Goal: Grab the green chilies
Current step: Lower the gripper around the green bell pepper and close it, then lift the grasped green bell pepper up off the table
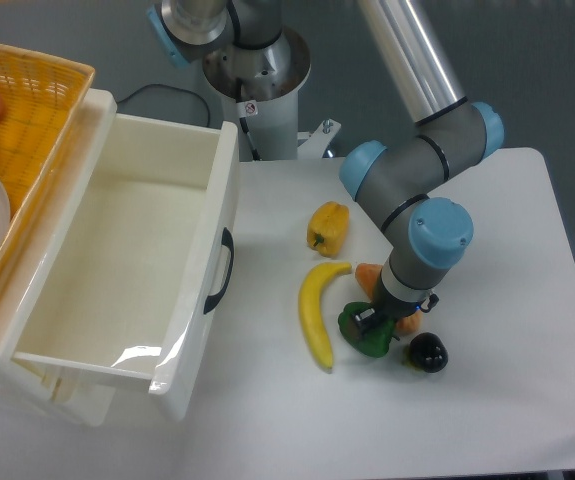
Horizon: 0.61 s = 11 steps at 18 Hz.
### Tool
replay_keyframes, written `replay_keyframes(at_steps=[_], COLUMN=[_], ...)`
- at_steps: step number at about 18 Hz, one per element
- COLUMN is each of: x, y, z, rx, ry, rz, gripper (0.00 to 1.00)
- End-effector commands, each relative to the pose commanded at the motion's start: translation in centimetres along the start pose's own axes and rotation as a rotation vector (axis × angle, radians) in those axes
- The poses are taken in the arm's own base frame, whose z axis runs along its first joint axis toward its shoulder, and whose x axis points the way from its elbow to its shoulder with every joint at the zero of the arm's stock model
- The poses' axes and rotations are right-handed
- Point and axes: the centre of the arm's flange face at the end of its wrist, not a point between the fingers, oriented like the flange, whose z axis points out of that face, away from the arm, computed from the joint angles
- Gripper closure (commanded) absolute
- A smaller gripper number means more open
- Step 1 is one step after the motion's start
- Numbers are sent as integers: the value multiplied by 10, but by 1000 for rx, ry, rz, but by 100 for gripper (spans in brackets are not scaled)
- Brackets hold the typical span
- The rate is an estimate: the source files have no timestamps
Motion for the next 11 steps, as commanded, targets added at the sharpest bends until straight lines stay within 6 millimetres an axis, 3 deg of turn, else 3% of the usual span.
replay_keyframes(at_steps=[2, 7, 11], x=[0, 6, 14], y=[0, 2, 11], z=[-3, -61, -93], rx=[4, 94, 136], ry=[-2, -8, -16], rz=[4, 20, 80], gripper=[45, 48, 49])
